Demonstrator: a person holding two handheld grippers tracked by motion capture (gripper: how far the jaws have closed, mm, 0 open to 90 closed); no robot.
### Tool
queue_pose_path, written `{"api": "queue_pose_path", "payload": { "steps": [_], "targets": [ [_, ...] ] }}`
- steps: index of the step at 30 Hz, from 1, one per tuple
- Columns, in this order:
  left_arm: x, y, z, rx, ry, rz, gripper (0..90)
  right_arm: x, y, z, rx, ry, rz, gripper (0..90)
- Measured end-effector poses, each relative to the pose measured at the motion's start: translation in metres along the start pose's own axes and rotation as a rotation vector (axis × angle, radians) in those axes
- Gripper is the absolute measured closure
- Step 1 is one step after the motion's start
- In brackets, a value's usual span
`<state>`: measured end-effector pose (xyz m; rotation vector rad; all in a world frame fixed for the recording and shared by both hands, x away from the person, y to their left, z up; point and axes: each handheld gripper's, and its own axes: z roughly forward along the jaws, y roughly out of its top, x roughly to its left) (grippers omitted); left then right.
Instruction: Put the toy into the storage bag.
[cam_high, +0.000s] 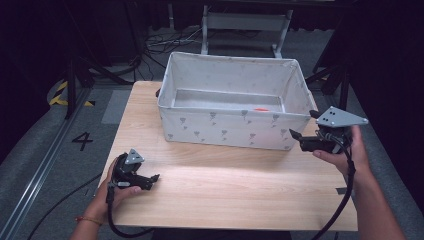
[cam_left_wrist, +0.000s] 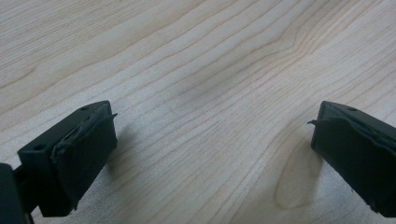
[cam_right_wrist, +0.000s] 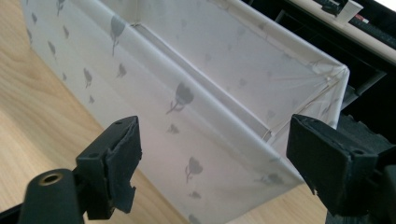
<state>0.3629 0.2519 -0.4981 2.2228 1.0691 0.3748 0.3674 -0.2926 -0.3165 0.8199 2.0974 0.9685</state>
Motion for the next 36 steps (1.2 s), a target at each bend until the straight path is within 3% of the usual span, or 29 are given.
{"api": "queue_pose_path", "payload": {
  "steps": [5,7,18,30,36],
  "targets": [
    [0.0,0.0,0.0,0.0,0.002,0.0,0.5,0.007,-0.019,0.002,0.028,-0.01,-0.019,18.7],
    [0.0,0.0,0.0,0.0,0.002,-0.001,0.5,0.009,-0.028,0.004,0.036,0.002,-0.01,18.7],
    [0.0,0.0,0.0,0.0,0.004,-0.002,0.5,0.015,-0.071,0.014,0.09,-0.027,-0.009,19.0],
    [0.0,0.0,0.0,-0.001,0.005,-0.003,0.4,0.017,-0.117,0.019,0.108,0.002,0.06,19.0],
    [0.0,0.0,0.0,-0.001,0.005,-0.004,0.4,0.015,-0.143,0.018,0.125,0.033,0.127,19.7]
  ]
}}
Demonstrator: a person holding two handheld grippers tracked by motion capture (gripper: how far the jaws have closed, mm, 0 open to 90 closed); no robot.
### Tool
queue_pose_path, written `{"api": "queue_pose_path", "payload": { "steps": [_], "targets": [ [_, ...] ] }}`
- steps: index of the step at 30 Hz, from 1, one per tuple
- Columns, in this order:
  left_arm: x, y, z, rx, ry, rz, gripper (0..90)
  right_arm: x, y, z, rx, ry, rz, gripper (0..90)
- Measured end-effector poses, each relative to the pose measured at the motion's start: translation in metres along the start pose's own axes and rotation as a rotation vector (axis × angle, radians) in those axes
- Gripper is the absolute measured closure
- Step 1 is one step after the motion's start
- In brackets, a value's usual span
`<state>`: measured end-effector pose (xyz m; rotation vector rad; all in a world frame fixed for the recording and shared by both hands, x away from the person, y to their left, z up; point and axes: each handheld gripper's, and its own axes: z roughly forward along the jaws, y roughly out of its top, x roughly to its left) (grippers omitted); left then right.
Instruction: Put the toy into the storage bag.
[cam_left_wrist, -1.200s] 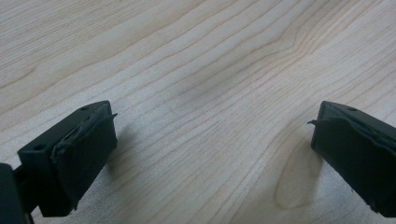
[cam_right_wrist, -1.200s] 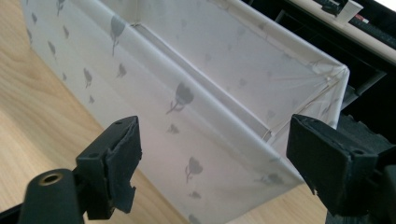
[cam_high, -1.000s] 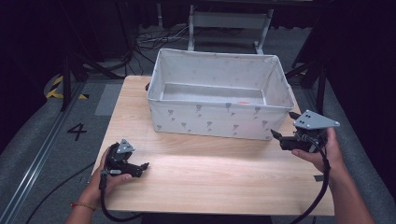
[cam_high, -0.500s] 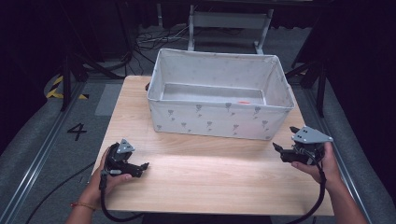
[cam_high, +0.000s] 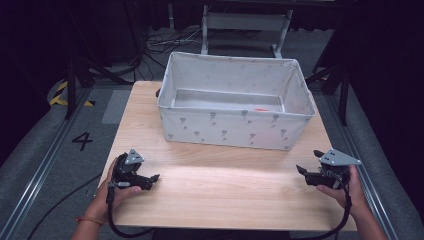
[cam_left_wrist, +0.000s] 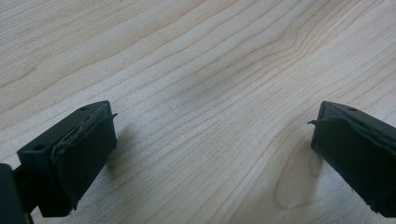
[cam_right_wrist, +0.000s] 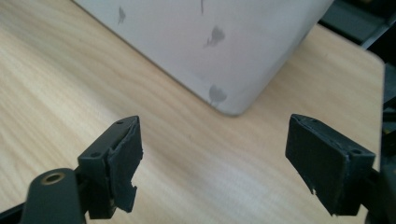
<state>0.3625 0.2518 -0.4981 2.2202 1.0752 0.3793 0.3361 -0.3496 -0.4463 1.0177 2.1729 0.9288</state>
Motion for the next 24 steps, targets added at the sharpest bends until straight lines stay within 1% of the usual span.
{"api": "queue_pose_path", "payload": {
  "steps": [2,5,7,8,9,10,12,13,14,16,18,19,20,21,22,24],
  "targets": [
    [0.0,0.0,0.0,0.0,0.001,0.001,0.4,-0.002,-0.008,0.001,0.027,0.009,0.021,19.8],
    [0.0,0.0,0.0,0.003,0.001,0.0,0.4,-0.004,-0.021,0.004,0.047,0.029,0.076,20.0],
    [0.0,0.0,0.0,0.002,0.001,0.0,0.4,-0.003,-0.03,0.006,0.074,0.03,0.078,20.0],
    [0.0,0.0,0.0,0.002,0.001,0.0,0.4,-0.003,-0.03,0.006,0.074,0.03,0.078,20.0],
    [0.0,0.0,0.0,0.001,0.002,0.0,0.4,-0.001,-0.035,0.007,0.084,0.029,0.074,19.9],
    [0.0,0.0,0.0,0.002,0.002,0.001,0.4,0.0,-0.039,0.008,0.095,0.04,0.077,19.7],
    [0.0,0.0,0.0,0.001,0.001,-0.001,0.4,0.0,-0.045,0.009,0.096,0.049,0.104,19.6],
    [0.0,0.0,-0.001,0.006,-0.001,-0.006,0.4,0.0,-0.048,0.011,0.095,0.061,0.136,19.9],
    [0.0,0.0,-0.001,0.008,-0.005,-0.009,0.4,0.0,-0.05,0.012,0.097,0.064,0.147,19.8],
    [0.0,-0.001,-0.001,0.006,-0.002,-0.009,0.4,0.001,-0.054,0.013,0.11,0.057,0.134,19.0],
    [0.0,-0.001,-0.001,0.006,-0.002,-0.009,0.4,0.001,-0.057,0.014,0.108,0.054,0.145,18.4],
    [0.0,-0.001,-0.001,0.006,-0.004,-0.011,0.3,0.0,-0.059,0.015,0.098,0.063,0.161,18.0],
    [0.0,-0.001,-0.001,0.006,-0.004,-0.012,0.2,-0.002,-0.061,0.015,0.094,0.078,0.187,17.5],
    [0.0,-0.001,-0.001,0.005,-0.004,-0.012,0.2,-0.004,-0.062,0.016,0.098,0.093,0.209,17.3],
    [0.0,-0.001,-0.001,0.005,-0.004,-0.012,0.2,-0.005,-0.062,0.015,0.095,0.098,0.216,17.2],
    [0.0,-0.001,-0.001,0.006,-0.004,-0.011,0.2,-0.003,-0.061,0.016,0.102,0.091,0.199,15.4]
  ]
}}
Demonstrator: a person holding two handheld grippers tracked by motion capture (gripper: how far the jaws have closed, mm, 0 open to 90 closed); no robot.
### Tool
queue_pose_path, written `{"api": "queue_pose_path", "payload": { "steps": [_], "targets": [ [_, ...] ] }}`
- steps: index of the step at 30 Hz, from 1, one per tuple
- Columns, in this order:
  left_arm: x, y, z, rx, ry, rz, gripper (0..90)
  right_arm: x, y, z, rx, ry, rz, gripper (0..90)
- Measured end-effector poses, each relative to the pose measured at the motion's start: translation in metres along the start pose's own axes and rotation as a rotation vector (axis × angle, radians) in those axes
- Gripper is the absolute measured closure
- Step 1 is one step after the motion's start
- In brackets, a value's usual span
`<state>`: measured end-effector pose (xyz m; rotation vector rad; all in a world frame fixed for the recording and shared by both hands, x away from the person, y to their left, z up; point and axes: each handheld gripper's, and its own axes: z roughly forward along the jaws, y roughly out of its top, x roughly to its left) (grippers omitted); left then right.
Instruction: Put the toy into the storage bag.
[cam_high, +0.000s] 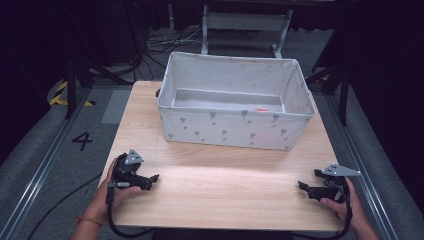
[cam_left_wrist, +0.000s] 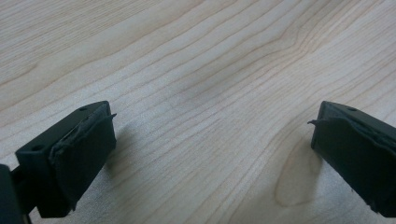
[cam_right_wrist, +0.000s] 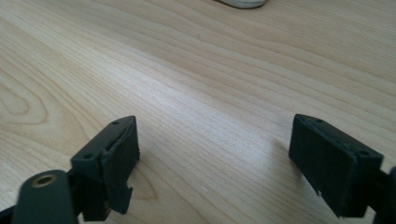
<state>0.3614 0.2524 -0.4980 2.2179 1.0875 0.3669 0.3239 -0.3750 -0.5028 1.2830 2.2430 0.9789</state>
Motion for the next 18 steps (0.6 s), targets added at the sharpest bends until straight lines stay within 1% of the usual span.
{"api": "queue_pose_path", "payload": {
  "steps": [6,10,18],
  "targets": [
    [0.0,0.0,0.0,0.0,0.0,0.001,0.2,-0.0004,0.0006,0.0008,0.002,-0.005,0.003,14.9],
    [0.0,0.0,0.0,0.0,0.0,0.0,0.2,-0.0011,0.0007,0.0009,0.001,-0.02,0.016,14.6],
    [0.0009,0.0007,0.0002,0.003,0.001,0.005,0.2,-0.0012,0.0007,0.0009,0.001,-0.022,0.019,14.7]
  ]
}}
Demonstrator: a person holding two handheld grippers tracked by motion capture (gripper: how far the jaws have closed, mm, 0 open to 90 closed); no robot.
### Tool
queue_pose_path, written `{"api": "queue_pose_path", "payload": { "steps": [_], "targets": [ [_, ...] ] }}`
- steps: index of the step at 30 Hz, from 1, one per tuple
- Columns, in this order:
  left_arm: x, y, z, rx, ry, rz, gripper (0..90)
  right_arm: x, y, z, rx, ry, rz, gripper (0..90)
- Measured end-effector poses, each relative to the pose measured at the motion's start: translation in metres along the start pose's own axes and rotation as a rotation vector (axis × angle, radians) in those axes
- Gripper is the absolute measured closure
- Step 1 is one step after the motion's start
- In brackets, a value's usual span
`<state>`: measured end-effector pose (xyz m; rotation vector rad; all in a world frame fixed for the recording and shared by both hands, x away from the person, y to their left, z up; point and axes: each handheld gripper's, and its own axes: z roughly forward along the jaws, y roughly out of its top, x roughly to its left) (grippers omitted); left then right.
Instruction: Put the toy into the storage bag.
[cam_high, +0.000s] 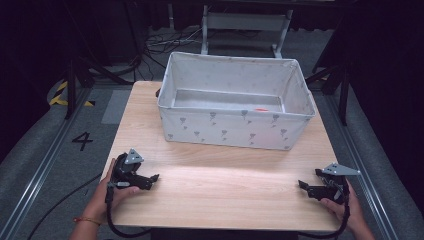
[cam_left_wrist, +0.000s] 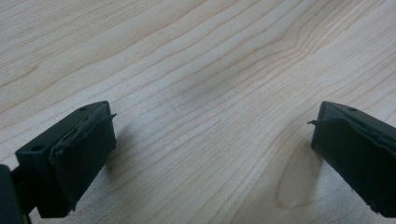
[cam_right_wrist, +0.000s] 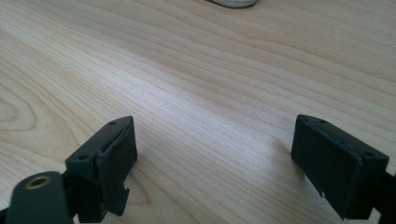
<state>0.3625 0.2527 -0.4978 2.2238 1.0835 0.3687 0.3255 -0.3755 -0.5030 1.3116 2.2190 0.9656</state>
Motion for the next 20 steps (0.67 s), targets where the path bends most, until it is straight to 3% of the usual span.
{"api": "queue_pose_path", "payload": {
  "steps": [10,20],
  "targets": [
    [0.0,0.0013,0.0006,0.005,0.013,-0.018,0.2,0.0003,0.0009,0.0017,0.016,-0.033,0.028,7.1],
    [0.0003,0.0013,0.0008,0.002,0.015,-0.02,0.2,0.0,0.0011,0.0023,0.018,-0.036,0.032,6.0]
  ]
}}
